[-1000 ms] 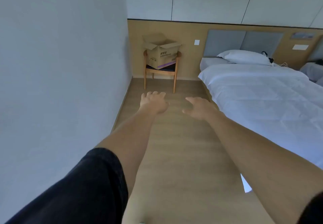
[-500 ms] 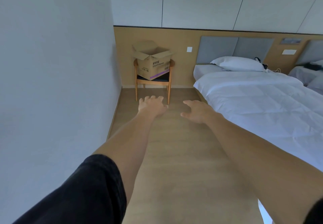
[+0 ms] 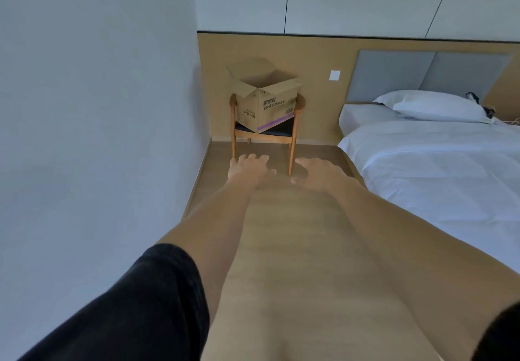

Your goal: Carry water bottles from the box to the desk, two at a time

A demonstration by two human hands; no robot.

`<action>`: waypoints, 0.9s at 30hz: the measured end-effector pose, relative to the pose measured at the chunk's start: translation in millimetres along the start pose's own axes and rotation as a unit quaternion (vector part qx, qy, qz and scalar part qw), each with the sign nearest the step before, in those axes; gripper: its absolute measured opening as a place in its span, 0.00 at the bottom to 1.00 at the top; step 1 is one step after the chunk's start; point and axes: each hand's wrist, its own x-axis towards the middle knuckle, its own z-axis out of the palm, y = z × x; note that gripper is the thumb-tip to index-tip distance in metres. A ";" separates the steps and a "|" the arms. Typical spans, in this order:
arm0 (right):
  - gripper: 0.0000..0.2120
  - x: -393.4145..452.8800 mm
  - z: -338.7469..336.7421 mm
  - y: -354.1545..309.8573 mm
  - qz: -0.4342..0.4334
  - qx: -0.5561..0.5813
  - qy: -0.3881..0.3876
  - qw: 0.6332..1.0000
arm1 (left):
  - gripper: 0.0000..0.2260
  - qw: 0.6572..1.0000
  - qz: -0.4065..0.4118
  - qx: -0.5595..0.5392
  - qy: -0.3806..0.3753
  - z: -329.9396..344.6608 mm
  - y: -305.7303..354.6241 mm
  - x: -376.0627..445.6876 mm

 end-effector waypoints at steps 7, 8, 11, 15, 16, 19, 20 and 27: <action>0.32 132.7 -29.9 39.3 -0.012 -0.006 -0.009 1.000 | 0.25 1.000 -0.008 -0.005 0.012 -23.1 12.2 122.1; 0.32 149.5 -32.3 42.0 -0.013 -0.011 -0.008 1.000 | 0.25 1.000 -0.009 -0.002 0.014 -25.5 11.3 137.3; 0.32 199.3 -37.1 46.6 -0.018 -0.020 -0.011 1.000 | 0.25 1.000 -0.012 -0.003 0.018 -31.5 4.1 183.5; 0.32 269.1 -38.3 48.3 -0.018 -0.022 -0.014 1.000 | 0.26 1.000 -0.013 -0.008 0.003 -30.3 -10.0 249.4; 0.31 286.1 -38.2 48.3 -0.018 -0.022 -0.012 1.000 | 0.26 1.000 -0.011 -0.010 -0.002 -29.2 -14.2 266.7; 0.27 343.1 -40.7 49.5 -0.016 -0.008 0.002 1.000 | 0.26 1.000 -0.002 -0.019 -0.004 -27.9 -29.6 326.7; 0.27 363.9 -42.2 49.4 -0.013 -0.008 0.005 1.000 | 0.26 1.000 0.004 -0.020 -0.001 -28.3 -35.7 348.2; 0.28 500.6 -74.2 30.3 0.026 -0.019 -0.004 0.999 | 0.21 0.999 0.044 -0.020 -0.003 -49.4 -88.4 492.4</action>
